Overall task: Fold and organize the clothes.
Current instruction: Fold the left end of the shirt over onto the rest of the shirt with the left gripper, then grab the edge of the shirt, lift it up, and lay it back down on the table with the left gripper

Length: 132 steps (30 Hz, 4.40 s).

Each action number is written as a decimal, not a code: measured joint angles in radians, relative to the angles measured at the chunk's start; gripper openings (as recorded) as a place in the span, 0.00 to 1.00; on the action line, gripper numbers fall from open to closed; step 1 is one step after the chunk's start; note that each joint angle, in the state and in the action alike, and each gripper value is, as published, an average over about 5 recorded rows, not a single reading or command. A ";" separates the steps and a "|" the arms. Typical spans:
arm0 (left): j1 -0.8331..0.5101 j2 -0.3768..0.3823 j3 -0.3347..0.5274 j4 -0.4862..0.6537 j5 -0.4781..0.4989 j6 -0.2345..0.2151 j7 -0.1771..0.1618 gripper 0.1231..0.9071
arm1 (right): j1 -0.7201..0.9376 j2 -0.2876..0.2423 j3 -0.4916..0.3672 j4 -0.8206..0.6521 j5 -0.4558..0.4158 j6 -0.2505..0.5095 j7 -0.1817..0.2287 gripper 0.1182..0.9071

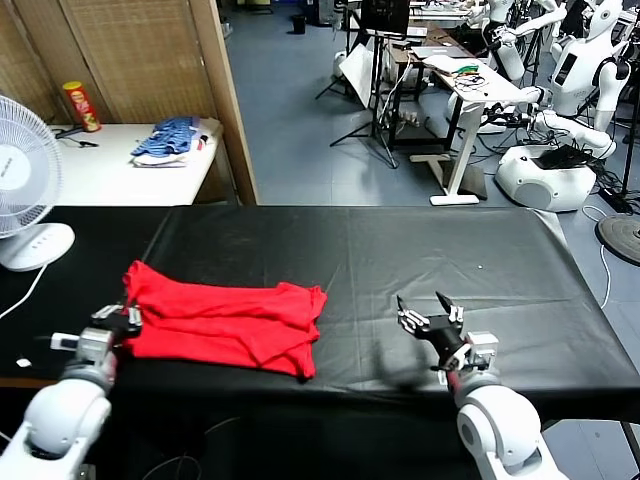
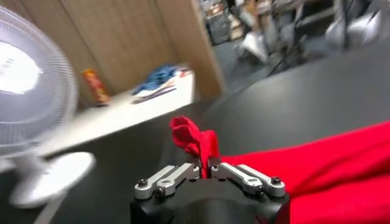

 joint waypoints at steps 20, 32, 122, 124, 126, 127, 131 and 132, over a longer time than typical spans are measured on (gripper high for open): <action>-0.135 -0.268 0.334 -0.131 -0.280 0.086 -0.083 0.06 | -0.038 0.020 0.018 0.015 -0.022 0.001 -0.005 0.86; -0.132 -0.313 0.348 -0.107 -0.260 0.062 -0.050 0.66 | 0.009 -0.007 -0.043 -0.009 -0.005 0.014 -0.067 0.86; 0.046 0.072 -0.181 0.022 0.447 -0.197 0.127 0.04 | 0.011 0.102 -0.166 0.002 -0.192 0.009 -0.003 0.86; 0.051 0.056 -0.156 -0.005 0.414 -0.178 0.128 0.04 | 0.004 0.103 -0.161 0.004 -0.192 0.009 -0.004 0.86; 0.052 0.030 -0.113 -0.030 0.361 -0.154 0.129 0.04 | -0.004 0.103 -0.155 0.008 -0.192 0.009 -0.006 0.86; 0.050 0.015 -0.088 -0.041 0.330 -0.142 0.126 0.04 | -0.007 0.102 -0.152 0.011 -0.191 0.009 -0.008 0.86; 0.031 -0.051 0.032 -0.072 0.189 -0.100 0.090 0.04 | -0.019 0.091 -0.135 0.017 -0.172 0.006 -0.014 0.86; 0.024 -0.068 0.062 -0.075 0.161 -0.095 0.079 0.04 | -0.020 0.087 -0.131 0.017 -0.164 0.004 -0.014 0.86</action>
